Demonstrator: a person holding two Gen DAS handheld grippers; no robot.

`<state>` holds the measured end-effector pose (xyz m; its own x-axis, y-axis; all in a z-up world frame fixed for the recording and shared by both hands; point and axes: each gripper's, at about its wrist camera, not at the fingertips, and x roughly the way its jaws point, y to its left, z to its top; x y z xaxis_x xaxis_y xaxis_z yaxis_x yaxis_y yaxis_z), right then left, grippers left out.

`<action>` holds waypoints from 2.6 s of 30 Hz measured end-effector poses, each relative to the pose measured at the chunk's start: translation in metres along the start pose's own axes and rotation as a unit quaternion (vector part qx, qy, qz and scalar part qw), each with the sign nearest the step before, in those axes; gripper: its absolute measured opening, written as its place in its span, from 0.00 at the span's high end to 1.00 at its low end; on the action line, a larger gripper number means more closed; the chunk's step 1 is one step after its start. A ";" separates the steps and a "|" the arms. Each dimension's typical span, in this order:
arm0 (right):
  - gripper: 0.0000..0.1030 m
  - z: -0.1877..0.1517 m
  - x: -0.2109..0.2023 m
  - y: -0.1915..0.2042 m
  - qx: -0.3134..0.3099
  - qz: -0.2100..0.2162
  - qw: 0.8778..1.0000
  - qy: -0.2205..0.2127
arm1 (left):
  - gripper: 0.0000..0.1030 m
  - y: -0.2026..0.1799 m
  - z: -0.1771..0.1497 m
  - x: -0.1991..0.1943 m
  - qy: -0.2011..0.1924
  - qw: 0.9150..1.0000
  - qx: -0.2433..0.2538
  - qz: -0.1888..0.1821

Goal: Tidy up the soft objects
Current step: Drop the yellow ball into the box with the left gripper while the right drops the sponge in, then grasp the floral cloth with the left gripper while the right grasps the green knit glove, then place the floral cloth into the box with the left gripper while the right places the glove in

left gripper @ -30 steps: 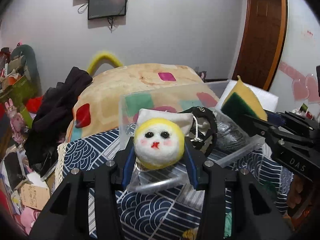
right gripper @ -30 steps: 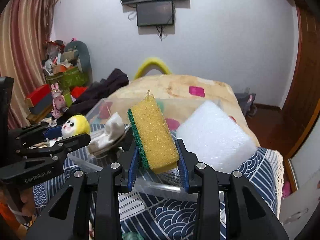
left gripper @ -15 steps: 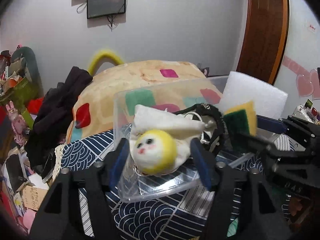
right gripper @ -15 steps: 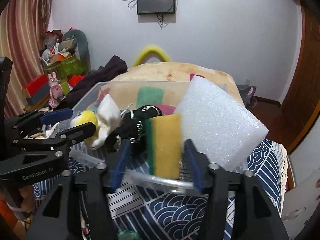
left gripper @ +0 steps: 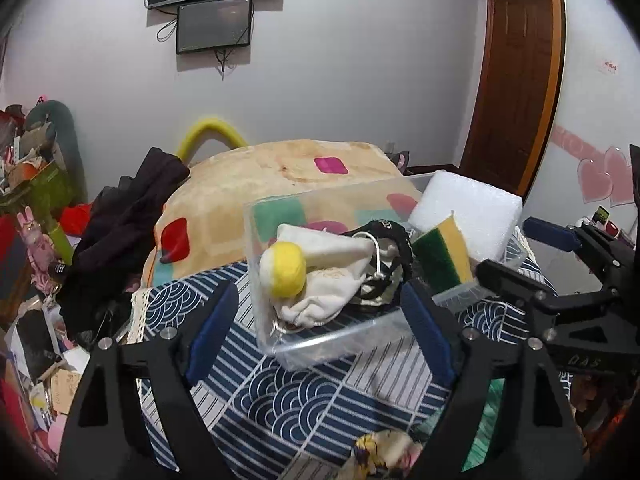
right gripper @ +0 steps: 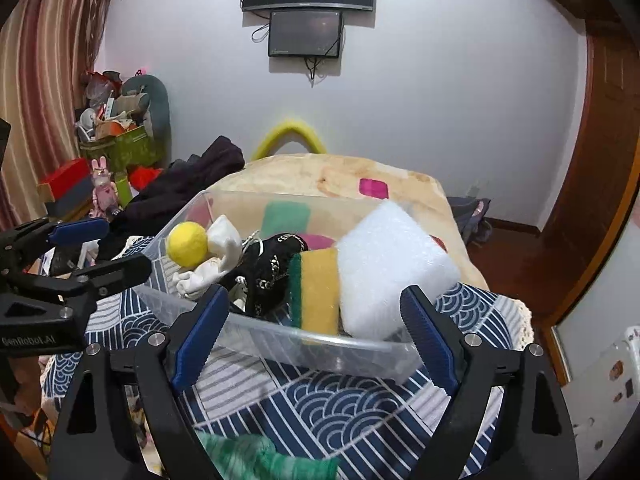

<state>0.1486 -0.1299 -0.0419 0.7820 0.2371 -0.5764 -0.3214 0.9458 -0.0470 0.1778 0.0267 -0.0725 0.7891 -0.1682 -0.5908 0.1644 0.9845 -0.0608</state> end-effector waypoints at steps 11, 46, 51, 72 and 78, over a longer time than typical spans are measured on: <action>0.06 -0.040 -0.020 -0.010 0.008 -0.008 0.999 0.031 | 0.11 0.008 -0.041 -0.020 0.025 0.999 -0.019 0.002; 0.87 -0.103 -0.011 0.020 0.005 0.066 0.994 0.089 | 0.79 -0.032 -0.133 -0.007 0.121 0.990 -0.013 -0.066; 0.87 -0.093 -0.017 0.010 0.025 0.058 0.995 0.073 | 0.85 -0.019 -0.127 -0.015 0.102 0.993 -0.036 -0.045; 0.88 -0.017 -0.037 0.012 0.007 0.055 0.997 -0.046 | 0.87 0.010 -0.053 -0.040 0.008 0.999 -0.050 -0.018; 0.88 0.007 -0.032 0.019 -0.001 0.063 0.995 -0.074 | 0.87 0.010 -0.025 -0.037 -0.015 0.999 -0.042 -0.021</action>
<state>0.1209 -0.1180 -0.0189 0.8053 0.3834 -0.4523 -0.4221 0.9064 0.0166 0.1351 0.0441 -0.0714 0.8008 -0.2089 -0.5613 0.1475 0.9771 -0.1533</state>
